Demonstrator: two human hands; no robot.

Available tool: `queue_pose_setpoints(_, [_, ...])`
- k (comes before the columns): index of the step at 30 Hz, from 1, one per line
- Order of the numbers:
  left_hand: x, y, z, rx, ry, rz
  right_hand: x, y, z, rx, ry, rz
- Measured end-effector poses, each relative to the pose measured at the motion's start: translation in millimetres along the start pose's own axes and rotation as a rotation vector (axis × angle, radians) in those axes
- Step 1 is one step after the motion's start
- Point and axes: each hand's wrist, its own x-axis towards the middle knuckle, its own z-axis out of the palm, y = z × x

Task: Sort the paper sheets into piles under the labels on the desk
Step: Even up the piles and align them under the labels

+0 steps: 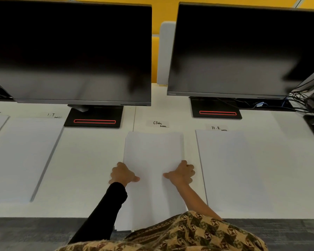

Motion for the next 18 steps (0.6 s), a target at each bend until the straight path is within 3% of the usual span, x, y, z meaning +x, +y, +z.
queue_pose_setpoints(3, [-4.0, -0.2, 0.0, 0.012, 0.034, 0.023, -2.0, -2.0, -0.3, 0.107, -0.016, -0.036])
queue_pose_setpoints(7, [-9.6, 0.6, 3.6, -0.365, 0.091, 0.249, 4.9, -1.1, -8.4, 0.419, -0.122, -0.027])
queue_pose_setpoints(10, [-15.9, 9.1, -0.2, -0.448, 0.133, 0.404, 8.9, -5.1, -16.1, 0.569, -0.173, -0.022])
queue_pose_setpoints(14, [-31.5, 32.4, -23.1, -0.648, 0.218, 0.506, 1.3, -25.9, -40.3, 0.829, -0.026, -0.151])
queue_pose_setpoints(18, [-59.8, 64.2, -53.6, -0.82, 0.311, 0.69, -33.1, -60.9, -74.0, 0.994, 0.197, -0.459])
